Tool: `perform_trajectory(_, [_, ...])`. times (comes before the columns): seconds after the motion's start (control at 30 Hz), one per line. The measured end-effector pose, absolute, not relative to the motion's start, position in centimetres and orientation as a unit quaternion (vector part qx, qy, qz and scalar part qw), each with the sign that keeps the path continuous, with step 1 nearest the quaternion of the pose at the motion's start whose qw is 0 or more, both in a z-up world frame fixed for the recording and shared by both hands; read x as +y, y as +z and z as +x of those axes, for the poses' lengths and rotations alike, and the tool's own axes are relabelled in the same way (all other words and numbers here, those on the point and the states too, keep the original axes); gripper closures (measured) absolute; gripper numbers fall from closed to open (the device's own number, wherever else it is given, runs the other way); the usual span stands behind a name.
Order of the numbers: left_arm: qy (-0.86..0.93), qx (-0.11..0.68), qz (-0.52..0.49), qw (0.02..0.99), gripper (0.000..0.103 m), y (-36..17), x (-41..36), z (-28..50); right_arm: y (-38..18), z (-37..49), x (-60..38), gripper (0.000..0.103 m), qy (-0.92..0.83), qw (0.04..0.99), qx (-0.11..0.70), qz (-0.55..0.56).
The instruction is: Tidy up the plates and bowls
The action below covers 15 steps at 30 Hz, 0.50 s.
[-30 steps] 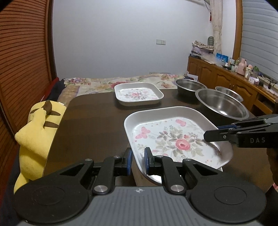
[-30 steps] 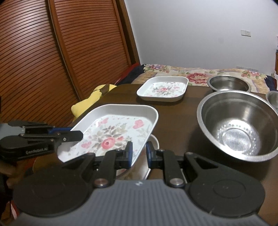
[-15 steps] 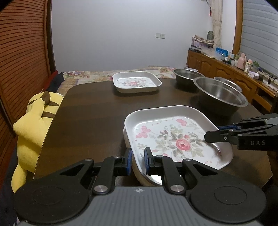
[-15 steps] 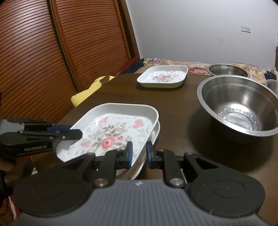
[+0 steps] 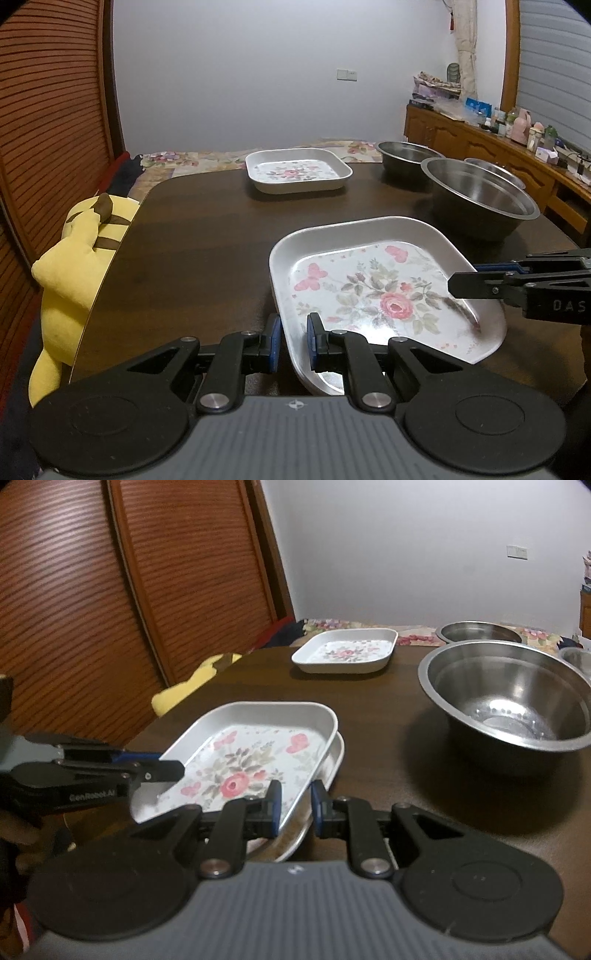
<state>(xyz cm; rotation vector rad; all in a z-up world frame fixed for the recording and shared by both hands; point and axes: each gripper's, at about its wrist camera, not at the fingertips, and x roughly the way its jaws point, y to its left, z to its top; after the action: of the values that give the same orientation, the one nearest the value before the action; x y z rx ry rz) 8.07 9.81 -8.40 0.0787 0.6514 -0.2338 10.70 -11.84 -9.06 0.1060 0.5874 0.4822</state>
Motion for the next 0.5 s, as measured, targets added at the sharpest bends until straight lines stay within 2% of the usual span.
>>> perform_trajectory(0.5, [-0.108,0.325,0.029,0.939,0.088,-8.9,9.9,8.7,-10.3,10.7,-12.4,0.082,0.234,0.926,0.287,0.069])
